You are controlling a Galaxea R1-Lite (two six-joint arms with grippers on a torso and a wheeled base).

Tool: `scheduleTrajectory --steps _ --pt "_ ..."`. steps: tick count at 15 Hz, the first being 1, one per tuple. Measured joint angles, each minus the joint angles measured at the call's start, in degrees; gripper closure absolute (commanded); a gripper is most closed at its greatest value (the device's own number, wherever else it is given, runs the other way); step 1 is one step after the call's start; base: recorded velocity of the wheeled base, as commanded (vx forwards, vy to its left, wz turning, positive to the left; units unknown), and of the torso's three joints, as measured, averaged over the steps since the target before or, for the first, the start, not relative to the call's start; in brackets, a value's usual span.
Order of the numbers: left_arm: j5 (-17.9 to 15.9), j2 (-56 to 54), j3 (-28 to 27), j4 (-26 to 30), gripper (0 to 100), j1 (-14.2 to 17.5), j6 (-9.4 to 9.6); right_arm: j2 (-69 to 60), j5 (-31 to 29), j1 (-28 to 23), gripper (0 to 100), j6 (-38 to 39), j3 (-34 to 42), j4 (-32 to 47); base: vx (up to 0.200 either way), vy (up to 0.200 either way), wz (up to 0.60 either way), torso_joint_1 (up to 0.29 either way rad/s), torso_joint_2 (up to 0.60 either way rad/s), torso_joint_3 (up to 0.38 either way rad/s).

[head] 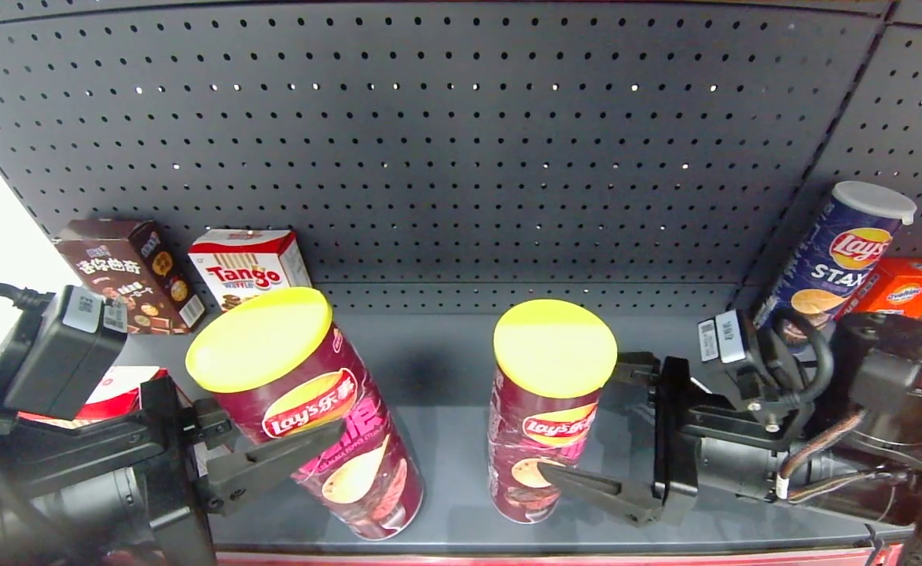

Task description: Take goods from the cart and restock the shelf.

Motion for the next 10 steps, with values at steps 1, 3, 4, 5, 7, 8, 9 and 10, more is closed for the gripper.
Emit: scheduleTrajectory --steps 1,3,4,5,7,8,9,10 --pt "0.0 0.0 0.09 0.01 100 0.0 0.0 -1.48 -0.07 -0.02 0 -0.02 0.2 0.06 0.0 0.0 0.0 0.0 0.0 0.0" --pt "0.0 0.0 0.16 0.0 100 0.02 0.0 -4.05 -0.11 -0.41 0 -0.02 0.35 0.09 0.0 0.0 0.0 0.0 0.0 0.0" --pt "0.0 0.0 0.16 0.0 100 0.02 0.0 -5.47 -0.13 -0.9 0 -0.05 0.41 0.06 0.0 0.0 0.0 0.0 0.0 0.0" --pt "0.0 0.0 0.16 0.0 100 0.02 0.0 -6.66 -0.49 -1.21 0 -0.02 0.48 0.06 0.0 0.0 0.0 0.0 0.0 0.0" --pt "0.0 0.0 0.28 0.0 100 0.06 0.0 -9.45 -3.0 -1.88 0 0.06 0.94 0.15 0.0 0.0 0.0 0.0 0.0 0.0" --pt "-0.02 0.0 0.5 0.0 100 0.04 0.0 -10.8 -3.28 -2.28 0 0.09 1.19 0.13 0.0 0.0 0.0 0.0 0.0 0.0" --pt "0.0 0.0 0.66 0.0 100 0.04 -0.02 -12.2 -3.45 -2.84 0 0.11 1.51 0.15 0.0 0.0 0.0 0.0 0.0 0.0" --pt "-0.02 0.0 0.77 0.0 100 0.0 0.0 -13.78 -3.52 -3.23 0 0.11 1.85 0.39 0.0 0.0 0.0 0.0 0.0 0.0"
